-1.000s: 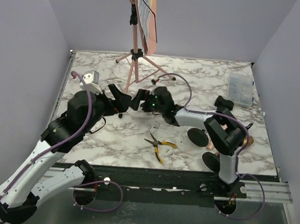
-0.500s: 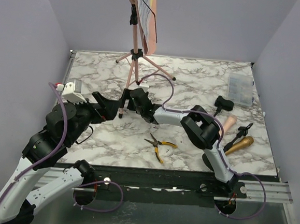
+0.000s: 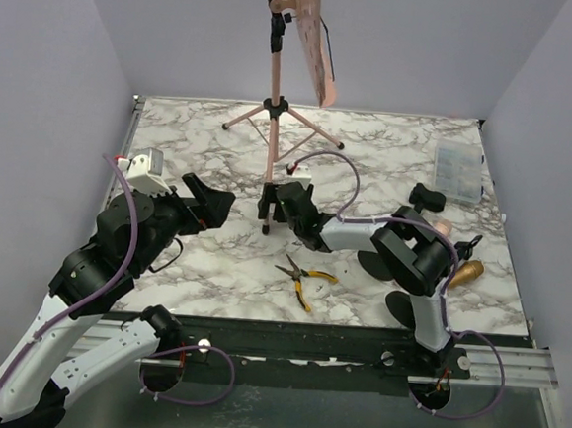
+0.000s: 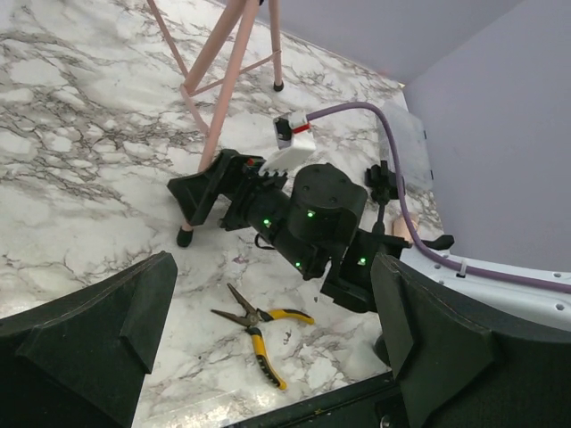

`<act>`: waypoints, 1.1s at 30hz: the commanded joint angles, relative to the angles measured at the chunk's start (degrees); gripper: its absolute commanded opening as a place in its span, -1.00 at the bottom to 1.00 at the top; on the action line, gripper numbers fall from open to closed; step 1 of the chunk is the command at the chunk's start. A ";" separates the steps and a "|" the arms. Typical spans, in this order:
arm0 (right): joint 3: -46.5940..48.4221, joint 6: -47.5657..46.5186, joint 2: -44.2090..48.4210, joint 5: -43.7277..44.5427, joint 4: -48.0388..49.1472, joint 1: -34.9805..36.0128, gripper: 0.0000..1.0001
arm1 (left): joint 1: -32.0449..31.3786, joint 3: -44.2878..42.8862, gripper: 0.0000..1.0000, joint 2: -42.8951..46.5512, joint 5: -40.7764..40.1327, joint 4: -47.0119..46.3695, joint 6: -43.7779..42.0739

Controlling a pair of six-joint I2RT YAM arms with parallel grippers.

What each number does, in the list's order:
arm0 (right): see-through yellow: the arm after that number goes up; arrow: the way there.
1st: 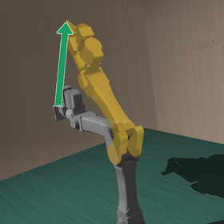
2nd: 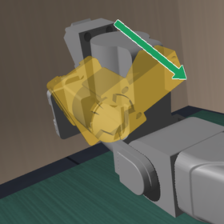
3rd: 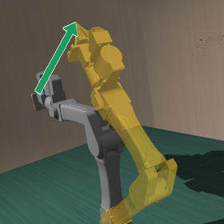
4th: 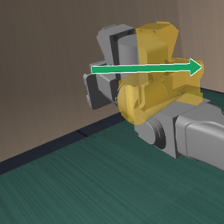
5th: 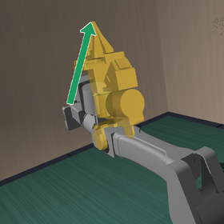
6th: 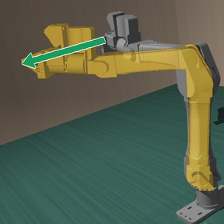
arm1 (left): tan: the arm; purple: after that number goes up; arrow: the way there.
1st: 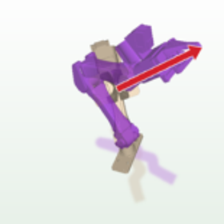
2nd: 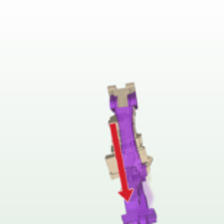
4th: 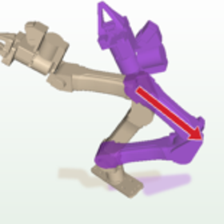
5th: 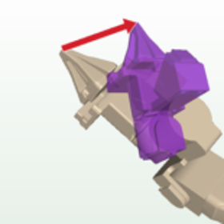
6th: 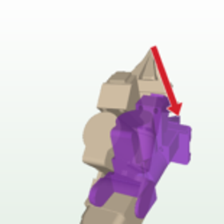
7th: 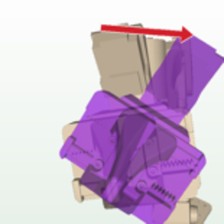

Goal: Set up the instrument practice props

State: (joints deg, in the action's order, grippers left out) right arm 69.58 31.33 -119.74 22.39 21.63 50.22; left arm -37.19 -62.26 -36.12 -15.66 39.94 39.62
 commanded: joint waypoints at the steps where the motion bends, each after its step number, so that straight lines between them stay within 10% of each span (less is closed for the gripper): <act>1: -8.19 -5.91 3.90 0.87 -1.84 -4.52 0.79 | 0.19 0.82 0.98 -0.76 2.47 -1.35 1.05; 10: -19.21 -15.61 9.58 -12.96 7.48 -15.13 0.66 | 0.19 2.02 0.98 -2.08 5.22 -3.40 2.09; 33: -22.37 -12.94 18.54 -10.62 -1.83 -31.30 0.81 | 0.20 3.89 0.98 -1.92 6.32 -4.26 3.01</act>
State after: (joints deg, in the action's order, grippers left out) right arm 48.07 16.49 -103.57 8.51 23.77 21.98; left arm -37.19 -59.24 -38.30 -10.94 36.91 42.26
